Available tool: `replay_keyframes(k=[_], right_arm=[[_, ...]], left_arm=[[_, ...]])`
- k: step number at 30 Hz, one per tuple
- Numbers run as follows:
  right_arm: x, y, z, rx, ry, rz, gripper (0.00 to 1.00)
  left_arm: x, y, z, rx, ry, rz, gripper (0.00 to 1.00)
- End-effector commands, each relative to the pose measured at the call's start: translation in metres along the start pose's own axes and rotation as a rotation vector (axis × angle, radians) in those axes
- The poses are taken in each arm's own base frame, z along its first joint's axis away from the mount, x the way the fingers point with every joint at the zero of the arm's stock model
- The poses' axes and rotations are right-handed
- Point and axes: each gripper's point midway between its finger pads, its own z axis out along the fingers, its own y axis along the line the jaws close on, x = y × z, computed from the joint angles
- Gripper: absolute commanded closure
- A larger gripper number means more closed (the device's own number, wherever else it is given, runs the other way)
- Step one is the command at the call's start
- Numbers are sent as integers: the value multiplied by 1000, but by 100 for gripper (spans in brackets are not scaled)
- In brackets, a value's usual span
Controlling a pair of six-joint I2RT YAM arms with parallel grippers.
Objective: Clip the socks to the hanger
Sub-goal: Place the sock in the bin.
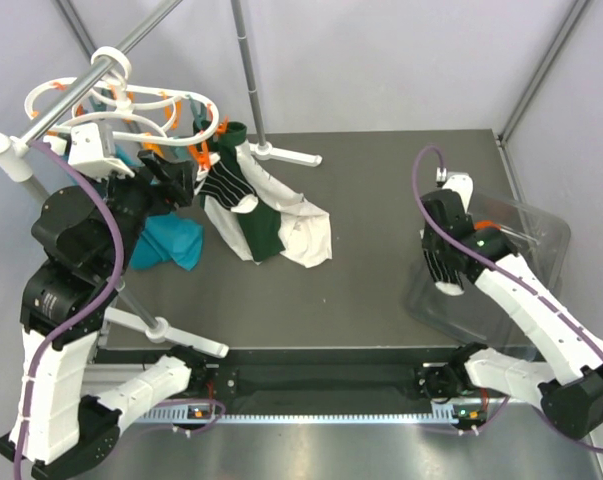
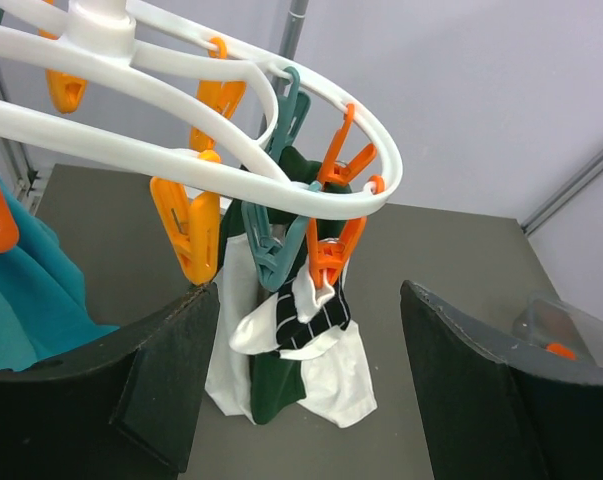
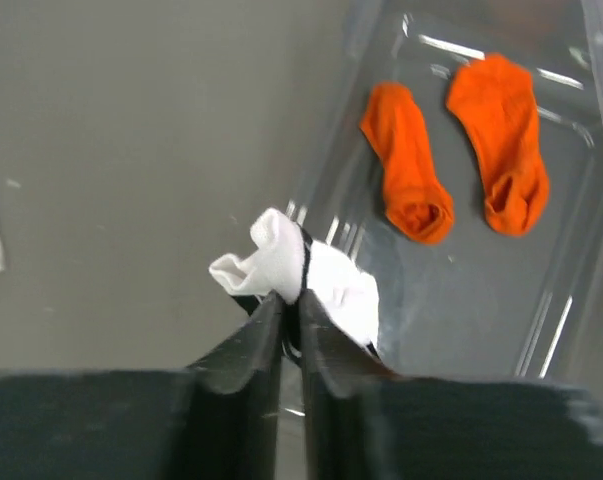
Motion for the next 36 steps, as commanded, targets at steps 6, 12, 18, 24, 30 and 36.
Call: replay_keyframes(k=[6,12,18,24,30,36], right_arm=[[4,0,3,-8,44,-56,36],[-71,147,-86,-480,-230,-182,35],[-144,297,-264,-1314,-649,-34,42],[-175,365,-322,-1544,-736,43,55],[-185,401,-328,-1636,-703,171,53],[-186,416,-317,-1619,-687,202,50]], left_arm=[[-28,-2,-16,16,-87,-42,22],[-47,1,-33,40,-196,-80,28],[-74,-5,-51,92,-297,-163,35],[-75,-15,-55,148,-287,-208,36],[-77,-19,-60,176,-288,-235,36],[-80,-17,-68,181,-302,-240,36]])
